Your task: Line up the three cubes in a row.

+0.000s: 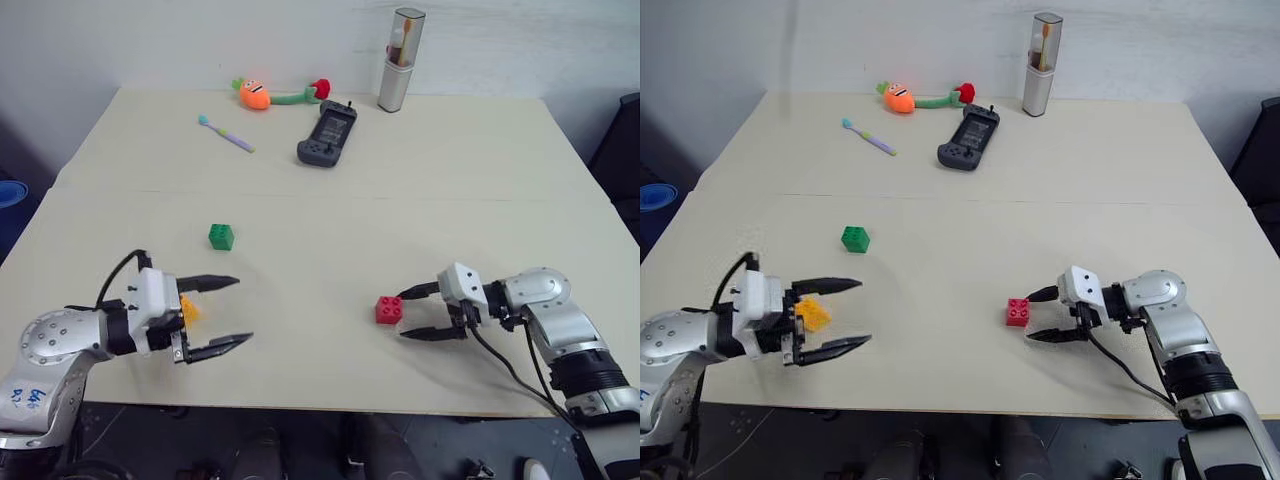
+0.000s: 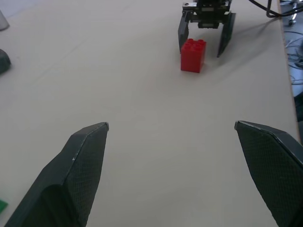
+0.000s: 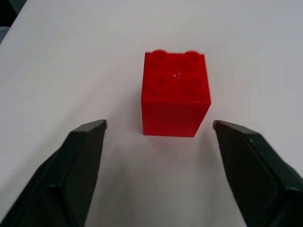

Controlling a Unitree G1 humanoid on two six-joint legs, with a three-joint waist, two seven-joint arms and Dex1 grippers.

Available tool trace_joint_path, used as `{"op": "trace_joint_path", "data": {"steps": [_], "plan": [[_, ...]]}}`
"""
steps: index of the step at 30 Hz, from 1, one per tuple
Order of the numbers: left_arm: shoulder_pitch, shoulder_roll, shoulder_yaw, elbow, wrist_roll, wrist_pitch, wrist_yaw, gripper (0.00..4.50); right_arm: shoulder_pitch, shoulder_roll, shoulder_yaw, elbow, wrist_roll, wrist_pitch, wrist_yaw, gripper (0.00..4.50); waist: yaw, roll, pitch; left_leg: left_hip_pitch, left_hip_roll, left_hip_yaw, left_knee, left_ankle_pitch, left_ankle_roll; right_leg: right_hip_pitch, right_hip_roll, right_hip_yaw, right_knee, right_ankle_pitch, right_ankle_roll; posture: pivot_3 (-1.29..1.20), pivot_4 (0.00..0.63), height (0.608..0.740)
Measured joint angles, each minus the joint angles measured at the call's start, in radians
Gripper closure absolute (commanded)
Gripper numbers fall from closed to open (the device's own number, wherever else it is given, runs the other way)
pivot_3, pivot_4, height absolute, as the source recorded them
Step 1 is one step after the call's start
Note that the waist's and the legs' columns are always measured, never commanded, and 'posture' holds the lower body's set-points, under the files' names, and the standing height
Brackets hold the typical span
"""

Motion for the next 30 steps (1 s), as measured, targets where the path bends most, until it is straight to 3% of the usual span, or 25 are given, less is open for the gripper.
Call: {"op": "trace_joint_path", "data": {"steps": [3, 7, 11, 14, 22, 26, 30], "plan": [[0.097, 0.055, 0.138, 0.055, -0.012, 0.026, -0.033, 0.0, 0.064, -0.043, -0.118, -0.112, 0.082, 0.027, -0.032, 0.02, -0.006, 0.001, 0.001, 0.0, 0.002, 0.0, -0.001, 0.0, -0.001, -0.001, 0.001, -0.001, -0.001, -0.001, -0.001, 0.0, 0.15, 0.74], [0.208, 0.046, 0.325, 0.225, -0.022, 0.033, -0.028, 0.0, 0.206, -0.058, -0.235, -0.219, 0.128, 0.05, -0.114, 0.02, -0.001, 0.001, 0.001, 0.0, 0.002, -0.001, -0.001, -0.002, 0.001, 0.0, 0.001, -0.002, -0.001, -0.001, -0.002, 0.0, 0.15, 0.74], [0.285, 0.015, 0.441, 0.405, -0.019, 0.013, -0.012, 0.0, 0.315, 0.131, -0.326, -0.297, 0.216, -0.026, -0.233, 0.02, -0.003, 0.0, 0.0, 0.001, 0.002, -0.001, -0.002, -0.004, 0.003, 0.0, 0.001, -0.002, 0.0, -0.001, -0.002, 0.0, 0.15, 0.74], [0.327, 0.002, 0.501, 0.499, -0.017, -0.004, -0.002, 0.0, 0.371, 0.152, -0.316, -0.343, 0.262, -0.031, -0.213, 0.02, -0.001, 0.001, 0.0, 0.002, 0.002, -0.001, -0.002, -0.005, 0.005, 0.001, 0.0, -0.002, 0.0, -0.001, -0.002, 0.0, 0.15, 0.74], [0.328, -0.002, 0.509, 0.522, -0.031, -0.005, -0.001, 0.0, 0.357, 0.151, -0.316, -0.346, 0.272, -0.08, -0.177, 0.02, 0.001, -0.001, -0.001, 0.003, 0.002, -0.001, -0.002, -0.006, 0.004, 0.001, -0.002, -0.002, 0.0, -0.001, -0.003, 0.0, 0.15, 0.74], [0.146, -0.02, 0.424, 0.385, -0.066, 0.108, 0.138, 0.0, 0.337, 0.153, -0.306, -0.321, 0.27, -0.092, -0.174, 0.02, 0.011, -0.001, -0.001, 0.003, 0.001, -0.003, -0.002, -0.005, 0.005, 0.003, -0.003, -0.003, 0.0, -0.001, -0.002, 0.0, 0.15, 0.74], [-0.074, -0.051, 0.298, 0.255, -0.068, 0.338, 0.417, 0.0, 0.317, 0.158, -0.294, -0.306, 0.266, -0.112, -0.178, 0.02, 0.006, -0.001, 0.0, 0.003, 0.0, -0.002, -0.003, -0.002, -0.001, 0.003, -0.003, -0.003, 0.001, -0.001, -0.002, 0.0, 0.15, 0.74]]}}
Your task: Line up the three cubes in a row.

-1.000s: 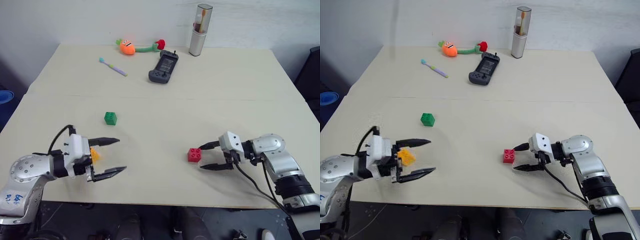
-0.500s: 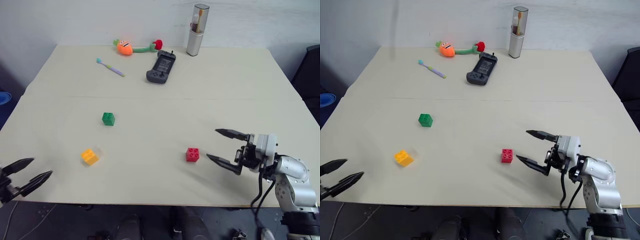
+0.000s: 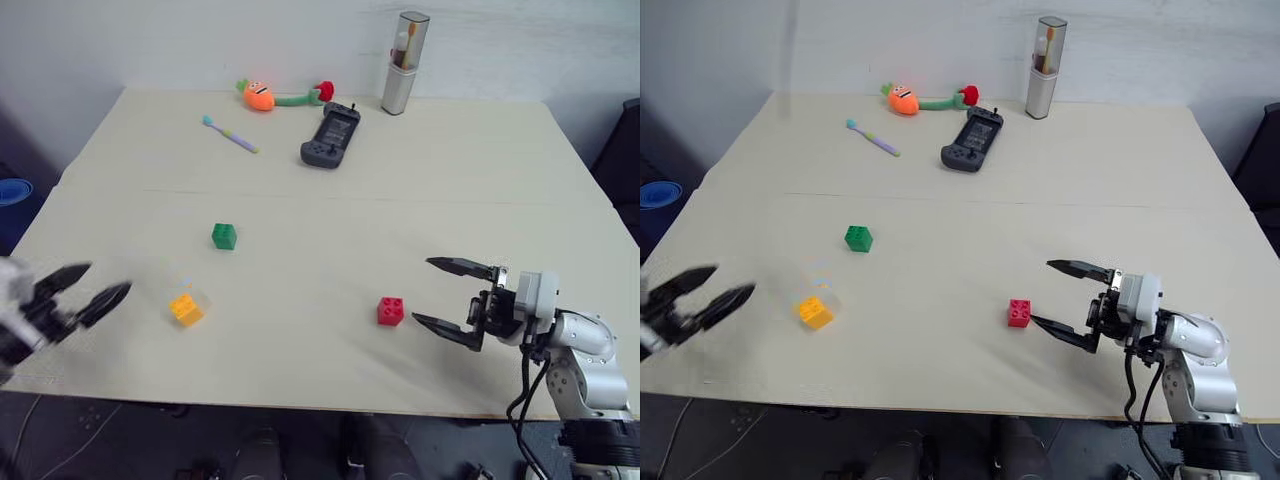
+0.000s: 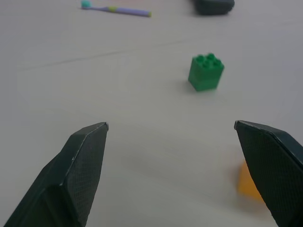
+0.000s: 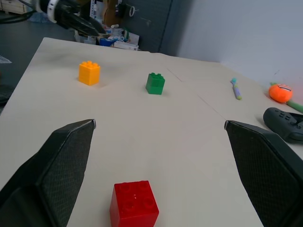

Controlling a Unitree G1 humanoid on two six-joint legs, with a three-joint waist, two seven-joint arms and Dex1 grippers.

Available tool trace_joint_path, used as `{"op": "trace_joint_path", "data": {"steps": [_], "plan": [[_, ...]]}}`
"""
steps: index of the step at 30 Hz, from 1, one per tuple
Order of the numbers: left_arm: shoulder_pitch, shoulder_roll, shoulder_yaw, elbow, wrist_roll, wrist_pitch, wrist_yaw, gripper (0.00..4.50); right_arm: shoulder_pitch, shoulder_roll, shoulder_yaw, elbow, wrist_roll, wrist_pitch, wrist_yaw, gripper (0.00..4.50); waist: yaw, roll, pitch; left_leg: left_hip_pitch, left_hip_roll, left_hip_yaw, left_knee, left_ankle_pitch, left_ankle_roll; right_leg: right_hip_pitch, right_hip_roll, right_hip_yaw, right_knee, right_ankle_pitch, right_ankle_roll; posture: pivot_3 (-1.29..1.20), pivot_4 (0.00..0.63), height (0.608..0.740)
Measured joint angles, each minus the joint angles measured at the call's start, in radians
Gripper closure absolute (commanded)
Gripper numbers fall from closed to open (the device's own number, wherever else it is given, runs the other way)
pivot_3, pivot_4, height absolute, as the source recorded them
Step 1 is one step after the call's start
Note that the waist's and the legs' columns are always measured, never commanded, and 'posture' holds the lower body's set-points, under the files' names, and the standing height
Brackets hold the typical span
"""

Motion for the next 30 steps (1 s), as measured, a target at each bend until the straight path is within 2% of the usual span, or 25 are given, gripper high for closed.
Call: {"op": "trace_joint_path", "data": {"steps": [4, 6, 11, 15, 22, 25, 30], "plan": [[-0.273, -0.144, -0.172, -0.098, 0.003, 0.256, 0.301, 0.0, -0.005, 0.015, 0.004, 0.001, -0.002, -0.017, -0.021, 0.02, 0.0, 0.0, 0.0, -0.002, -0.001, 0.0, 0.001, 0.001, 0.0, -0.001, 0.001, 0.0, 0.0, 0.001, 0.002, 0.0, 0.15, 0.74], [-0.357, -0.2, -0.255, -0.124, 0.052, 0.341, 0.443, 0.0, -0.003, 0.016, 0.004, -0.002, -0.002, -0.027, -0.034, 0.02, -0.007, -0.001, 0.0, -0.001, -0.001, 0.003, 0.001, 0.001, -0.001, -0.001, 0.002, 0.003, 0.0, 0.001, 0.003, 0.0, 0.15, 0.74], [-0.516, -0.344, -0.314, -0.08, 0.163, 0.471, 0.684, 0.0, 0.017, 0.016, -0.001, -0.01, -0.002, -0.031, -0.057, 0.02, -0.001, -0.001, 0.0, 0.0, -0.001, 0.003, 0.001, 0.004, -0.003, -0.001, 0.004, 0.003, 0.001, 0.001, 0.003, 0.0, 0.15, 0.74], [-0.556, -0.381, -0.382, -0.012, 0.242, 0.492, 0.749, 0.0, 0.038, 0.016, -0.001, -0.038, -0.002, -0.03, -0.079, 0.02, -0.003, -0.001, 0.0, 0.0, -0.001, 0.003, 0.001, 0.004, -0.003, -0.001, 0.004, 0.003, 0.001, 0.001, 0.003, 0.0, 0.15, 0.74], [-0.621, -0.43, -0.441, 0.145, 0.313, 0.458, 0.743, 0.0, 0.048, 0.016, 0.001, -0.076, -0.002, -0.024, -0.116, 0.02, 0.008, -0.001, 0.0, 0.0, -0.002, 0.003, 0.002, 0.005, -0.004, -0.002, 0.003, 0.003, 0.002, 0.001, 0.003, 0.0, 0.15, 0.74], [-0.639, -0.433, -0.453, 0.161, 0.335, 0.439, 0.739, 0.6, 0.047, 0.015, 0.002, -0.103, -0.001, -0.009, -0.136, 0.0, 0.009, -0.001, 0.0, 0.0, -0.001, 0.003, 0.002, 0.005, -0.004, -0.002, 0.004, 0.003, 0.001, 0.001, 0.002, 0.0, 0.15, 0.74], [-0.637, -0.433, -0.472, 0.16, 0.362, 0.437, 0.72, 2.17, 0.043, 0.015, 0.008, -0.132, -0.002, 0.017, -0.168, 0.0, 0.017, -0.001, 0.0, 0.0, -0.001, 0.003, 0.002, 0.005, -0.004, -0.002, 0.003, 0.003, 0.001, 0.001, 0.003, 0.0, 0.15, 0.74]]}}
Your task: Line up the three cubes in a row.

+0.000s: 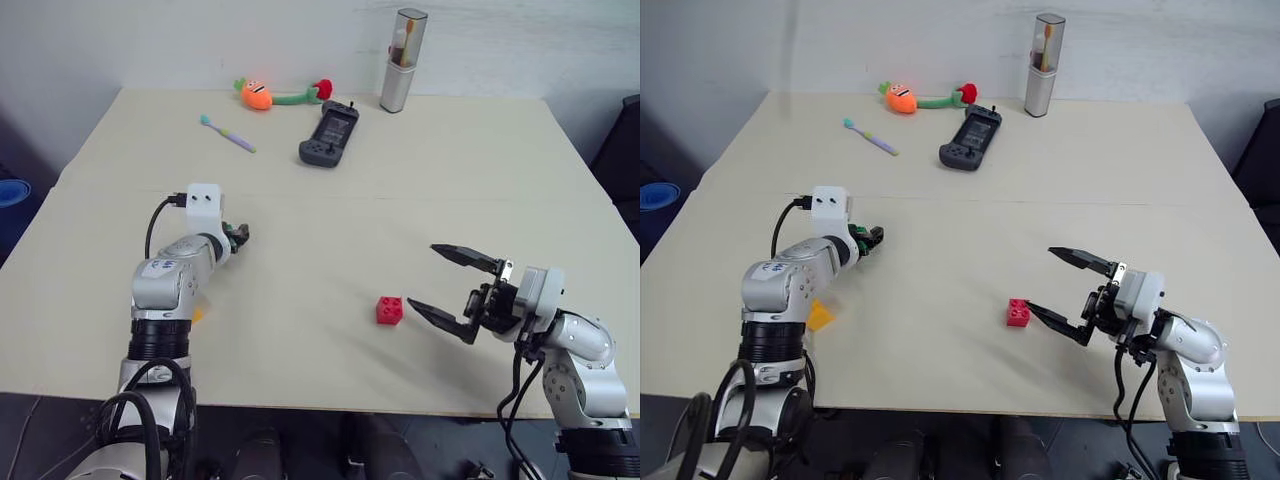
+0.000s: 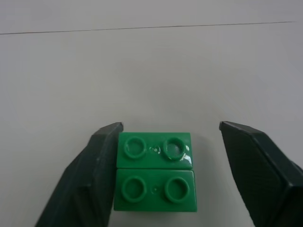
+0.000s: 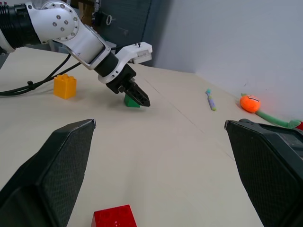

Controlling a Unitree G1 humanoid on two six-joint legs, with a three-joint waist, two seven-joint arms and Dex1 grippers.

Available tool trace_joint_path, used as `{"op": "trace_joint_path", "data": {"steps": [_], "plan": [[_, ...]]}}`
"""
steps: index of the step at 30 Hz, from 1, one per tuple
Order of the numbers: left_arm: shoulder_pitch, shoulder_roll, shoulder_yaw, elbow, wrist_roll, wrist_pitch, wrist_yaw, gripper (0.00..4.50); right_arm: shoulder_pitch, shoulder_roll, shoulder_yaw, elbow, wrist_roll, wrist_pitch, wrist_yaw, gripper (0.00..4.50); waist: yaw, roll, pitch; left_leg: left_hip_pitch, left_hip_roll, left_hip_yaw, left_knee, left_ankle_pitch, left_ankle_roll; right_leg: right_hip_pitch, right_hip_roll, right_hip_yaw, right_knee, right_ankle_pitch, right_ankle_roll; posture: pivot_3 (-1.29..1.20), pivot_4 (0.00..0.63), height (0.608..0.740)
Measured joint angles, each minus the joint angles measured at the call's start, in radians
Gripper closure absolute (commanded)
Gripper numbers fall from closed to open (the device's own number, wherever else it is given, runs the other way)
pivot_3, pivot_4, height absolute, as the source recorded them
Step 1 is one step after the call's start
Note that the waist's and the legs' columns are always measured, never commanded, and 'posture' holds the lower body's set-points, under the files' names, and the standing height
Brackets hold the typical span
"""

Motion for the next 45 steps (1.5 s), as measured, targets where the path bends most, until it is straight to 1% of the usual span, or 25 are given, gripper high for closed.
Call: {"op": "trace_joint_path", "data": {"steps": [1, 3, 6, 7, 10, 11, 12, 14, 15, 17, 19, 20, 21, 22, 24, 27, 29, 35, 45], "plan": [[0.001, 0.001, 0.0, -0.001, 0.004, 0.002, -0.001, 2.5, 0.0, 0.0, 0.002, -0.002, 0.0, 0.004, -0.005, 0.0, 0.002, 0.0, 0.0, 0.0, 0.0, 0.0, 0.0, 0.0, 0.0, 0.0, 0.0, 0.0, 0.0, 0.0, 0.0, 0.0, 0.15, 0.74], [0.006, 0.009, 0.001, -0.006, 0.007, 0.008, -0.01, 3.0, -0.002, 0.0, 0.004, -0.009, -0.001, 0.011, -0.016, 0.0, 0.004, 0.0, 0.0, 0.0, 0.0, 0.0, 0.0, 0.0, 0.0, 0.0, 0.0, 0.0, 0.0, 0.0, 0.0, 0.0, 0.15, 0.74], [0.012, 0.038, -0.002, -0.011, 0.012, 0.02, -0.04, 2.98, -0.002, -0.003, 0.005, -0.026, -0.001, 0.022, -0.028, 0.0, 0.004, 0.0, 0.0, 0.0, 0.0, 0.0, 0.0, 0.0, 0.0, 0.0, 0.0, 0.0, 0.0, 0.0, 0.0, 0.0, 0.15, 0.74], [0.014, 0.052, -0.004, -0.011, 0.005, 0.006, -0.08, 2.98, -0.002, -0.005, 0.005, -0.03, -0.001, 0.024, -0.031, 0.0, 0.004, 0.0, 0.0, 0.0, 0.0, 0.0, 0.0, 0.0, 0.0, 0.0, 0.0, 0.0, 0.0, 0.0, 0.0, 0.0, 0.15, 0.74], [0.014, 0.121, -0.026, -0.074, -0.086, -0.104, -0.349, 2.98, -0.001, -0.03, 0.002, -0.034, -0.002, 0.039, -0.041, 0.0, 0.004, 0.0, 0.0, -0.003, 0.0, -0.001, 0.001, 0.0, 0.0, -0.001, 0.0, -0.001, -0.001, 0.0, 0.0, 0.0, 0.15, 0.74], [0.01, 0.154, -0.046, -0.121, -0.13, -0.139, -0.468, 2.98, -0.002, -0.039, 0.0, -0.037, -0.002, 0.045, -0.043, 0.0, 0.005, 0.0, 0.0, -0.003, 0.0, -0.001, 0.001, 0.0, 0.0, -0.001, 0.0, -0.001, -0.001, 0.0, 0.0, 0.0, 0.15, 0.74], [0.007, 0.196, -0.074, -0.17, -0.165, -0.17, -0.582, 2.98, 0.001, -0.048, -0.004, -0.04, -0.001, 0.047, -0.042, 0.0, 0.005, 0.0, 0.0, -0.004, 0.0, -0.001, 0.001, 0.0, 0.0, -0.001, 0.0, -0.002, -0.002, 0.0, 0.0, 0.0, 0.15, 0.74], [0.007, 0.314, -0.166, -0.274, -0.226, -0.239, -0.847, 2.98, 0.033, -0.093, -0.032, -0.054, 0.001, 0.052, -0.027, 0.0, 0.005, 0.001, 0.0, -0.004, 0.0, -0.001, 0.001, 0.0, 0.0, -0.001, 0.0, -0.001, -0.003, 0.0, 0.0, 0.0, 0.15, 0.74], [0.006, 0.351, -0.202, -0.305, -0.24, -0.264, -0.946, 2.98, 0.053, -0.117, -0.051, -0.058, 0.003, 0.052, -0.016, 0.0, 0.005, 0.001, 0.0, -0.003, 0.0, -0.001, 0.001, 0.0, 0.0, -0.001, 0.0, -0.001, -0.003, 0.0, 0.0, 0.0, 0.15, 0.74], [0.008, 0.409, -0.3, -0.327, -0.235, -0.3, -1.09, 2.98, 0.115, -0.155, -0.072, -0.08, 0.011, 0.052, 0.024, 0.0, 0.006, 0.001, 0.0, -0.002, -0.001, -0.001, 0.001, 0.0, 0.0, 0.0, 0.001, -0.001, -0.003, 0.0, 0.0, 0.0, 0.15, 0.74], [0.005, 0.416, -0.394, -0.315, -0.191, -0.358, -1.173, 2.98, 0.182, -0.171, -0.081, -0.096, 0.013, 0.047, 0.059, 0.0, 0.006, 0.001, 0.0, -0.002, -0.002, -0.001, 0.001, 0.001, 0.002, 0.0, 0.001, 0.0, -0.002, 0.0, 0.0, 0.0, 0.15, 0.74], [0.005, 0.412, -0.435, -0.312, -0.165, -0.39, -1.198, 2.98, 0.211, -0.176, -0.081, -0.102, 0.012, 0.044, 0.075, 0.0, 0.006, 0.001, 0.0, -0.002, -0.002, -0.001, 0.001, 0.001, 0.002, 0.001, 0.001, 0.0, -0.002, 0.0, 0.0, 0.0, 0.15, 0.74], [-0.004, 0.386, -0.48, -0.289, -0.132, -0.427, -1.212, 2.98, 0.242, -0.177, -0.089, -0.108, 0.013, 0.04, 0.084, 0.0, 0.006, 0.001, 0.0, -0.003, -0.002, -0.001, 0.002, 0.001, 0.002, 0.001, 0.001, 0.0, -0.002, 0.0, 0.0, 0.0, 0.15, 0.74], [-0.028, 0.322, -0.521, -0.226, -0.076, -0.461, -1.188, 2.98, 0.281, -0.177, -0.107, -0.112, 0.013, 0.038, 0.089, 0.0, 0.011, 0.001, 0.0, -0.003, -0.003, -0.002, 0.002, 0.002, 0.004, 0.001, 0.001, 0.001, -0.003, 0.001, 0.001, 0.0, 0.15, 0.74], [-0.046, 0.251, -0.571, -0.137, -0.012, -0.497, -1.155, 2.98, 0.314, -0.177, -0.126, -0.128, 0.013, 0.032, 0.089, 0.0, 0.011, 0.001, 0.0, -0.004, -0.003, -0.003, 0.003, 0.002, 0.005, 0.001, 0.001, 0.002, -0.003, 0.002, 0.003, 0.0, 0.15, 0.74], [-0.054, 0.221, -0.632, -0.057, 0.054, -0.558, -1.173, 2.98, 0.369, -0.175, -0.147, -0.158, 0.013, 0.019, 0.089, 0.0, 0.0, 0.001, 0.0, -0.005, -0.002, -0.002, 0.002, 0.002, 0.004, -0.001, 0.002, 0.002, -0.003, 0.001, 0.003, 0.0, 0.15, 0.74], [-0.072, 0.212, -0.654, -0.032, 0.088, -0.56, -1.182, 2.98, 0.387, -0.175, -0.153, -0.169, 0.013, 0.018, 0.085, 0.0, 0.001, 0.001, 0.0, -0.005, -0.002, -0.002, 0.002, 0.002, 0.004, -0.001, 0.003, 0.002, -0.003, 0.001, 0.003, 0.0, 0.15, 0.74], [-0.086, 0.182, -0.663, 0.01, 0.152, -0.577, -1.187, 2.98, 0.41, -0.174, -0.158, -0.197, 0.014, 0.017, 0.07, 0.0, 0.007, 0.001, 0.0, -0.005, -0.002, -0.003, 0.003, 0.002, 0.005, -0.001, 0.002, 0.002, -0.003, 0.001, 0.003, 0.0, 0.15, 0.74], [-0.085, 0.134, -0.656, 0.03, 0.182, -0.595, -1.181, 2.98, 0.386, -0.164, -0.153, -0.197, 0.013, 0.017, 0.047, 0.0, 0.008, 0.001, 0.0, -0.005, -0.003, -0.003, 0.003, 0.002, 0.005, 0.0, 0.001, 0.002, -0.003, 0.001, 0.003, 0.0, 0.15, 0.74]]}}
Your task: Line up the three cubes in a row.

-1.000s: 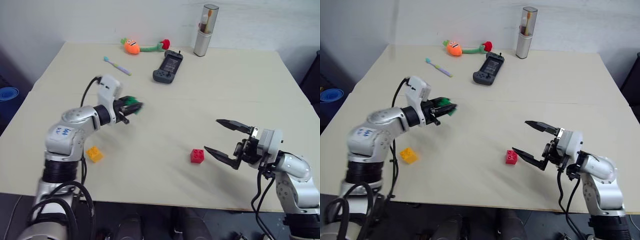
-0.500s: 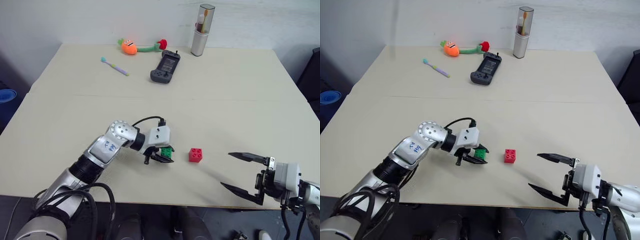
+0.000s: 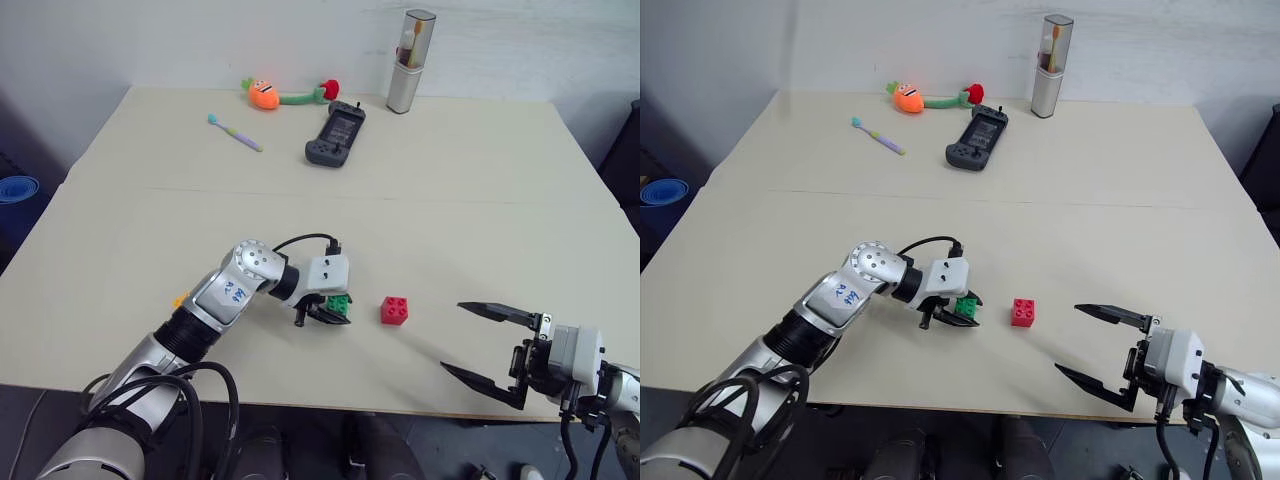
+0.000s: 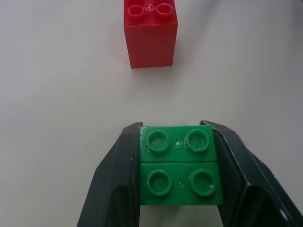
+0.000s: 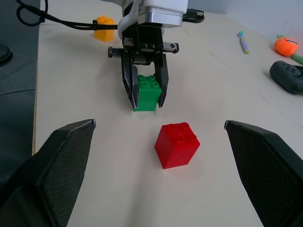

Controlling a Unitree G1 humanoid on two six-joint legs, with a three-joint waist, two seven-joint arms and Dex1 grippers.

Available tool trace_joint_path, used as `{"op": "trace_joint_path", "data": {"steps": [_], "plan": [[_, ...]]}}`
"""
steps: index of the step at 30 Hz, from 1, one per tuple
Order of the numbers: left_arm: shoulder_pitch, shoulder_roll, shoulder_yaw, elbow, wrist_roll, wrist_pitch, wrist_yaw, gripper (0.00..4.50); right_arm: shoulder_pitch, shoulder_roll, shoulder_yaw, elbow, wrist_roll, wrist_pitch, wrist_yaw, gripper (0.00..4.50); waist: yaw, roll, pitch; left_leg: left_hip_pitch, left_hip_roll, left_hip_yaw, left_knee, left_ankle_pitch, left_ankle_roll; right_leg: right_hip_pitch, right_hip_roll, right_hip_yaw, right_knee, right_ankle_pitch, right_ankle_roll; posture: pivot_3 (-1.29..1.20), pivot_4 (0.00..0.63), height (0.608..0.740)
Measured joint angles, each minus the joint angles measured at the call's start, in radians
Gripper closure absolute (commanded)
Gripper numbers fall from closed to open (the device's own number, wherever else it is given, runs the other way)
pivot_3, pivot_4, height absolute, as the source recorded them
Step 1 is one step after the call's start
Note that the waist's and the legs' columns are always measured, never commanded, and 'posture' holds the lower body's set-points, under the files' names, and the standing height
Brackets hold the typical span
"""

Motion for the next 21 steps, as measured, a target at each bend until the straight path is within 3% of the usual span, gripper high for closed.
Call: {"op": "trace_joint_path", "data": {"steps": [5, 8, 14, 19, 21], "plan": [[0.016, -0.012, 0.016, -0.019, -0.024, 0.033, -0.01, 1.45, -0.011, 0.01, 0.015, 0.0, -0.001, 0.001, -0.002, 0.0, -0.003, 0.0, 0.0, 0.0, 0.0, 0.0, 0.0, 0.0, 0.0, 0.0, 0.0, 0.0, 0.001, 0.0, 0.0, 0.0, 0.15, 0.74], [0.023, 0.007, 0.09, -0.076, -0.057, 0.022, -0.008, 0.61, -0.026, 0.01, 0.019, 0.001, -0.001, 0.001, 0.001, 0.0, -0.005, 0.0, 0.0, 0.0, 0.001, 0.0, 0.0, 0.0, 0.0, 0.0, 0.0, 0.0, 0.001, 0.0, 0.0, 0.0, 0.15, 0.74], [0.088, 0.132, 0.312, -0.214, -0.179, 0.019, -0.038, 0.61, -0.067, 0.01, 0.029, 0.017, 0.002, 0.008, 0.007, 0.0, -0.006, 0.0, 0.0, 0.001, 0.001, 0.0, 0.0, 0.0, -0.001, 0.0, -0.001, 0.0, 0.001, 0.0, 0.0, 0.0, 0.15, 0.74], [0.349, 0.284, 0.65, -0.22, -0.326, -0.078, -0.099, 0.61, -0.131, 0.021, 0.08, 0.029, 0.016, 0.023, 0.018, 0.0, -0.024, 0.0, 0.0, 0.002, 0.003, 0.0, -0.001, 0.0, -0.001, 0.0, -0.001, -0.002, 0.003, -0.001, -0.003, 0.0, 0.15, 0.74], [0.465, 0.354, 0.772, -0.17, -0.345, -0.093, -0.112, 0.23, -0.167, 0.043, 0.104, 0.038, 0.017, 0.022, 0.024, 0.0, -0.031, 0.0, 0.0, 0.004, 0.003, 0.0, -0.001, 0.0, -0.001, 0.0, -0.001, -0.002, 0.004, -0.002, -0.003, 0.0, 0.15, 0.74]]}}
